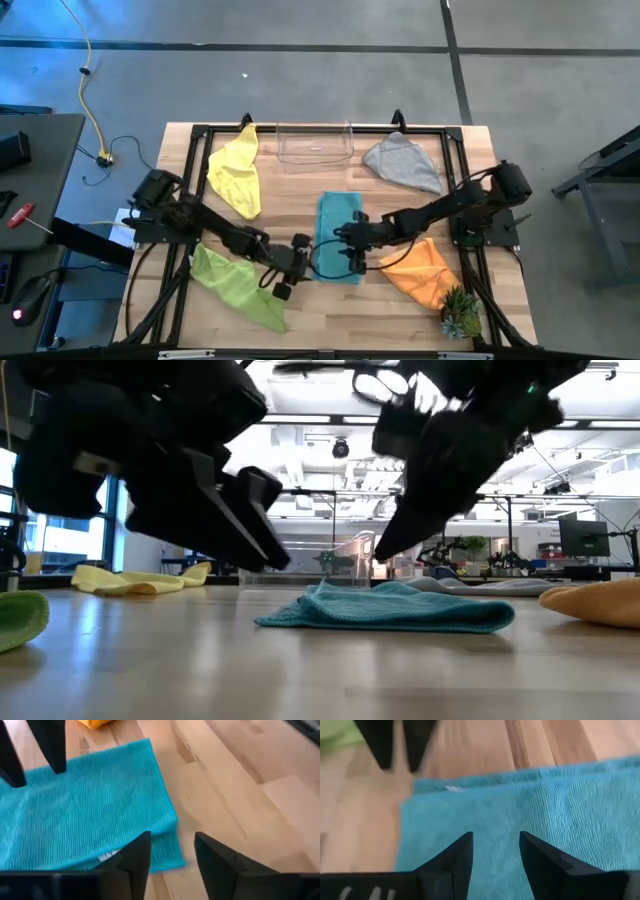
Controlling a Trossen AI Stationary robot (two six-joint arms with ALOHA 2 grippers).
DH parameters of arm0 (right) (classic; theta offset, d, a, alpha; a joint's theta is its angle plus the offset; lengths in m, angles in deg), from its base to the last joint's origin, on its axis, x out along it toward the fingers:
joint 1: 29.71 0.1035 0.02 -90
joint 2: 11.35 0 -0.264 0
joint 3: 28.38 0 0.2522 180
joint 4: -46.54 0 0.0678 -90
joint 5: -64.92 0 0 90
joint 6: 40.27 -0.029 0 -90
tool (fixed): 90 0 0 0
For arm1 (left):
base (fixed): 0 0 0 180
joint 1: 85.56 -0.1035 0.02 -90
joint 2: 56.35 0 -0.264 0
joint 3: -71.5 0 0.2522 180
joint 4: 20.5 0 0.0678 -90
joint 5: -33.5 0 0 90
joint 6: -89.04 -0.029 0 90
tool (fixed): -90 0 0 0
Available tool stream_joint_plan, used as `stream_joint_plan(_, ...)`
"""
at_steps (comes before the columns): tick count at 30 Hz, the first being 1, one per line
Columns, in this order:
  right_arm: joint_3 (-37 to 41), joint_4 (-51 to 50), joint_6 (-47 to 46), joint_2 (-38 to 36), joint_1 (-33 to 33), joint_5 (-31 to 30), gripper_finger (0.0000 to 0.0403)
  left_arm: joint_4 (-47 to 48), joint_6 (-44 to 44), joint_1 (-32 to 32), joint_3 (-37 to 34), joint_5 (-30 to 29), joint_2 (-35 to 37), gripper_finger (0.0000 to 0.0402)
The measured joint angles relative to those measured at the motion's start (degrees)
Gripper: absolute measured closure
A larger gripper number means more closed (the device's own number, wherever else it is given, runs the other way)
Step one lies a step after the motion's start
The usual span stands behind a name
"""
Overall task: Fold microfiber towels
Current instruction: Fold the blue towel
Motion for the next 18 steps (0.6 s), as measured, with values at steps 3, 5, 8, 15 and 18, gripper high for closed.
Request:
stream_joint_plan(3, 0.0, -1.1, 0.1, -2.8, 1.4, -2.6, 0.0249, 0.0, -1.7, 0.7, 2.4, -2.1, -2.7, 0.0240)
stream_joint_plan(5, 0.0, -2.5, 0.0, -4.3, 2.1, -4.9, 0.0249, 0.0, -3.1, 0.9, 3.6, -3.5, -4.4, 0.0237)
stream_joint_plan(8, 0.0, -4.6, 0.0, -6.0, 3.1, -7.0, 0.0249, 0.3, -3.8, 1.0, 5.2, -6.6, -6.4, 0.0237)
stream_joint_plan(15, 0.0, -5.1, 0.3, -6.7, 4.1, -7.8, 0.0249, 0.5, -4.9, 0.4, 5.9, -7.1, -7.0, 0.0280)
stream_joint_plan(18, 0.0, -5.2, 1.1, -6.7, 4.1, -7.8, 0.0249, 0.5, -5.8, 0.4, 5.9, -6.6, -6.9, 0.0322)
